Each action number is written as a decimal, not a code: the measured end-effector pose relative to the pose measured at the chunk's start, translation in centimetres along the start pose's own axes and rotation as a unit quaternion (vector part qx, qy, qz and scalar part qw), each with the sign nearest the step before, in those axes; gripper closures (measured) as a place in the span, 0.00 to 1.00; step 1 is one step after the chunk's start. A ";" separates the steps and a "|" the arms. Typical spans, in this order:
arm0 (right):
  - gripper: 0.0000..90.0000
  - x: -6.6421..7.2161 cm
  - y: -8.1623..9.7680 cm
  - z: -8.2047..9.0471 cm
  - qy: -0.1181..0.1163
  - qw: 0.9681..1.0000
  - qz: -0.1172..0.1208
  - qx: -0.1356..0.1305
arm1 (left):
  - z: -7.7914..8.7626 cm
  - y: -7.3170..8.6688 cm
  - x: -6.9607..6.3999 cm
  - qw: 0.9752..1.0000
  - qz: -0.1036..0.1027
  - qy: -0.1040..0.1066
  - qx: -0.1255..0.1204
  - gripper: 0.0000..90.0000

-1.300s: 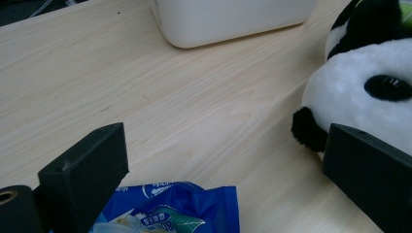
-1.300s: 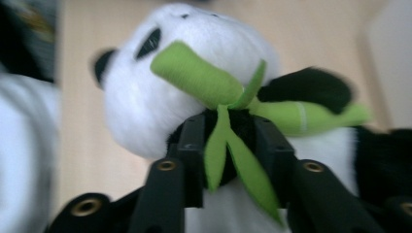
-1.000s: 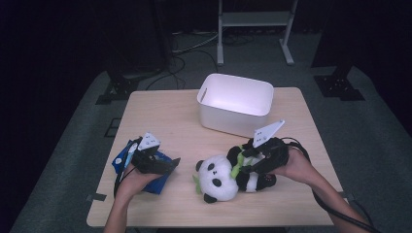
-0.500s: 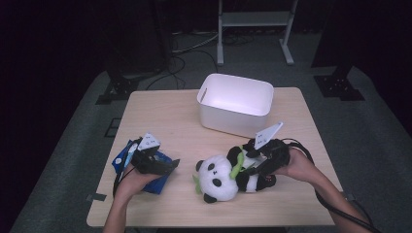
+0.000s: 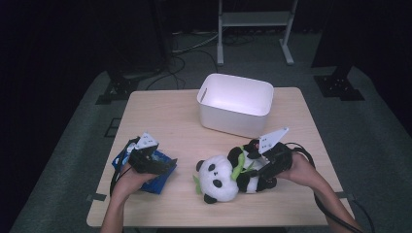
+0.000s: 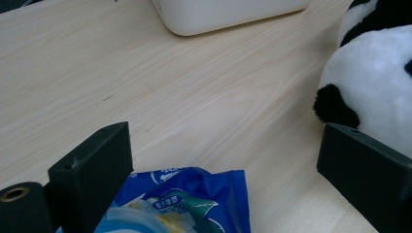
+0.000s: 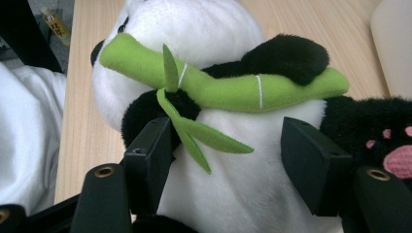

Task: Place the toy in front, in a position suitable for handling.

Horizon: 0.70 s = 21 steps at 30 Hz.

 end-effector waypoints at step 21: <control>0.38 0.1 0.5 0.1 -0.002 1.000 -0.001 -0.024 | 2.8 1.1 3.5 1.000 0.005 -0.007 0.013 0.17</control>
Point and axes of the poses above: each handheld gripper's, and its own axes: z roughly backward along the jaws, y roughly out of its underside, x roughly to its left, the point moved 10 cm from there along -z, roughly forward along the jaws, and after that the axes turned 15 degrees about -z, right-handed, at the moved point
